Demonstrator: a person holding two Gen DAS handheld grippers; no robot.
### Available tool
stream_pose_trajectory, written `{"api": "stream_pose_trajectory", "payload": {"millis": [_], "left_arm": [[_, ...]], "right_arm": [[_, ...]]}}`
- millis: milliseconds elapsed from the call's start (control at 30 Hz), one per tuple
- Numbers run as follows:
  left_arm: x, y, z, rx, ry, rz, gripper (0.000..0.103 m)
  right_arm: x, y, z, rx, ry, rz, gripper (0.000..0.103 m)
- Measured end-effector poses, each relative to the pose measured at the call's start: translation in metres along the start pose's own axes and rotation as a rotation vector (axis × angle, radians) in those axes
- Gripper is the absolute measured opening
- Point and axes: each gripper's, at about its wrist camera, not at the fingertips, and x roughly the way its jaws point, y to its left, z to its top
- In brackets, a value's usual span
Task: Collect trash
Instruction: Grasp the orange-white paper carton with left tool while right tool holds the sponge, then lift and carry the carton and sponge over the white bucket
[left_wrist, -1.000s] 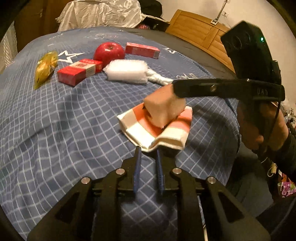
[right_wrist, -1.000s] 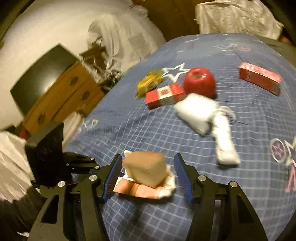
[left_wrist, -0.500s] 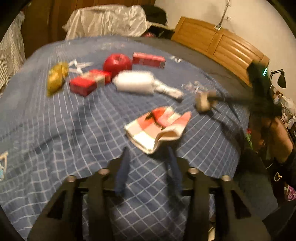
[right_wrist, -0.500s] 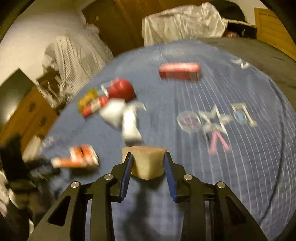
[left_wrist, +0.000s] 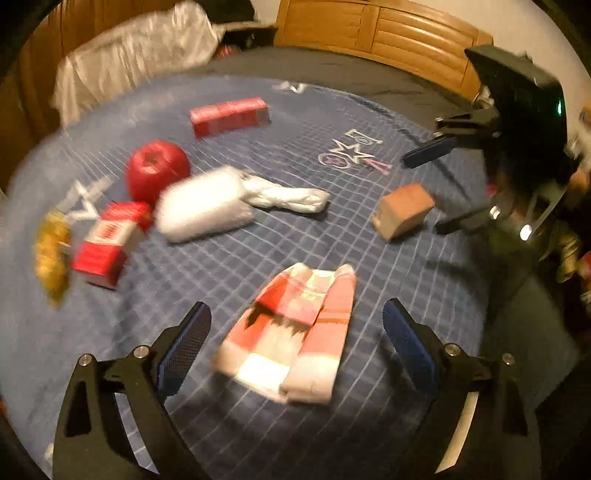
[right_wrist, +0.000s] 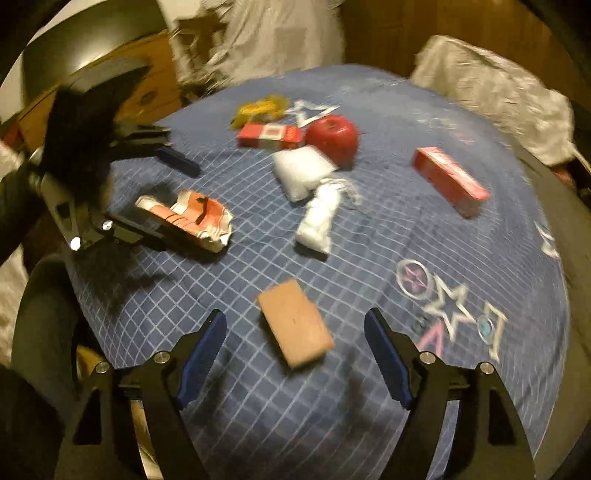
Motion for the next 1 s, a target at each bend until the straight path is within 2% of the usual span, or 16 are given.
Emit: {"api": "stream_pose_trajectory", "payload": {"millis": [67,133,200,233,267,300,400,533,633,767,933,1000], "left_arm": [[0.010,0.004,0.005,-0.004,0.033,-0.009,0.088],[0.020,0.004,0.006,0.000,0.085,-0.054,0.079],[0.032,0.000,0.006,0.028,0.132,-0.040,0.073],[0.035,-0.002,0.005,0.037,0.142,-0.031,0.073],[0.036,-0.003,0.004,0.038,0.145,-0.021,0.069],[0.036,-0.003,0.004,0.033,0.143,-0.014,0.061],[0.030,-0.001,0.004,-0.015,0.124,-0.013,0.048],[0.022,-0.010,-0.001,-0.052,0.077,0.049,0.043],[0.009,-0.018,-0.014,-0.108,-0.018,0.125,0.043],[-0.017,-0.017,-0.026,-0.244,-0.136,0.203,0.043],[-0.056,-0.026,-0.021,-0.327,-0.277,0.347,0.043],[-0.071,-0.036,-0.016,-0.352,-0.330,0.422,0.043]], "right_arm": [[0.014,-0.002,0.010,-0.046,0.053,0.014,0.078],[0.029,-0.001,0.016,-0.080,0.119,0.067,0.078],[0.041,0.001,0.020,-0.108,0.162,0.067,0.074],[0.045,0.003,0.021,-0.122,0.180,0.080,0.070],[0.047,0.006,0.021,-0.125,0.186,0.078,0.059],[0.048,0.007,0.021,-0.126,0.189,0.070,0.051],[0.049,0.009,0.020,-0.102,0.173,0.047,0.035],[0.039,0.015,0.009,-0.054,0.118,-0.013,0.031],[0.028,0.021,0.000,0.005,0.039,-0.057,0.030],[0.006,0.023,-0.010,0.154,-0.135,-0.110,0.030],[-0.024,0.030,-0.002,0.301,-0.340,-0.166,0.030],[-0.038,0.036,0.002,0.320,-0.403,-0.195,0.030]]}}
